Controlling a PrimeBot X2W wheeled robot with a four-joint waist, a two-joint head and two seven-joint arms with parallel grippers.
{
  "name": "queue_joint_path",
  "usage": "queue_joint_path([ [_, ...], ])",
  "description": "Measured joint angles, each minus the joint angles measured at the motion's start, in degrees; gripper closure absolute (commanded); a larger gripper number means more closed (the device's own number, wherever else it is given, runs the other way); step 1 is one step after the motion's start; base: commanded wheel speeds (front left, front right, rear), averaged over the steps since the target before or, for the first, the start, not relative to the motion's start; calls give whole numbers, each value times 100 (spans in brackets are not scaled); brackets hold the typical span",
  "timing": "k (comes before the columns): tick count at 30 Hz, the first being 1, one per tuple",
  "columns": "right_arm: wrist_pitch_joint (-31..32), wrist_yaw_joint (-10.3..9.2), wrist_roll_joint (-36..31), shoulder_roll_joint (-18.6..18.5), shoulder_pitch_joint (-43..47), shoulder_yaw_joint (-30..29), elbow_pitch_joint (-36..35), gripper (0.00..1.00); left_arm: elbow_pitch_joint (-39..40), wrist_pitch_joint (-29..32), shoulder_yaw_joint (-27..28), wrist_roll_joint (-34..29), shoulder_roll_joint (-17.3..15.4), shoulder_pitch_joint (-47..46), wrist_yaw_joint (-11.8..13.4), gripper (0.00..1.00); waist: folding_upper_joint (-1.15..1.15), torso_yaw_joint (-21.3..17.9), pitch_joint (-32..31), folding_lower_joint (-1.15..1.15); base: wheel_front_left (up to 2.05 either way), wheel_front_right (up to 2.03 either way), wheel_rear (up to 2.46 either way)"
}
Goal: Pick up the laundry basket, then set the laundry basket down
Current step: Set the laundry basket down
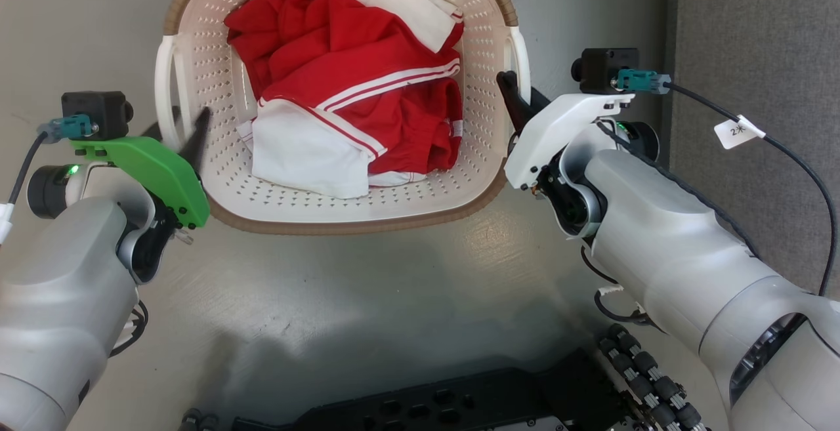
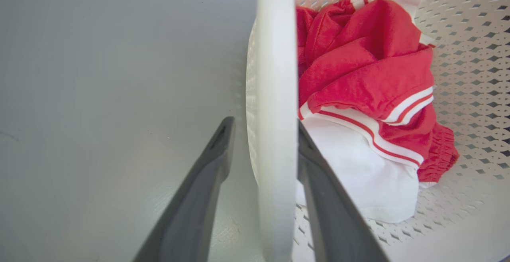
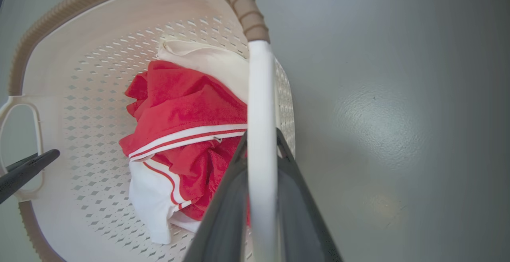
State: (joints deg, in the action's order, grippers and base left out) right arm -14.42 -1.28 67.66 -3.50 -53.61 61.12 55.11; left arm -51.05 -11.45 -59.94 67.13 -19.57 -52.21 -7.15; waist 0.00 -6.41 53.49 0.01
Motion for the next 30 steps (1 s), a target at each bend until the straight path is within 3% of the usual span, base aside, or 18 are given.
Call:
queue_joint_path([
  [1, 0, -45, 10, 0, -1, -18, 1, 0, -4, -1, -10, 0, 0, -1, 0, 0, 0, -1, 1, 0, 0, 0, 0],
  [16, -1, -132, 48, 0, -34, -98, -12, 0, -51, -22, -160, 48, 5, -9, 0, 0, 0, -8, -78, 0, 0, 0, 0],
  [30, 0, -24, -23, 1, 268, -194, 88, 0, -175, -177, -293, 135, 118, 232, 0, 0, 0, -39, -789, 0, 0, 0, 0],
])
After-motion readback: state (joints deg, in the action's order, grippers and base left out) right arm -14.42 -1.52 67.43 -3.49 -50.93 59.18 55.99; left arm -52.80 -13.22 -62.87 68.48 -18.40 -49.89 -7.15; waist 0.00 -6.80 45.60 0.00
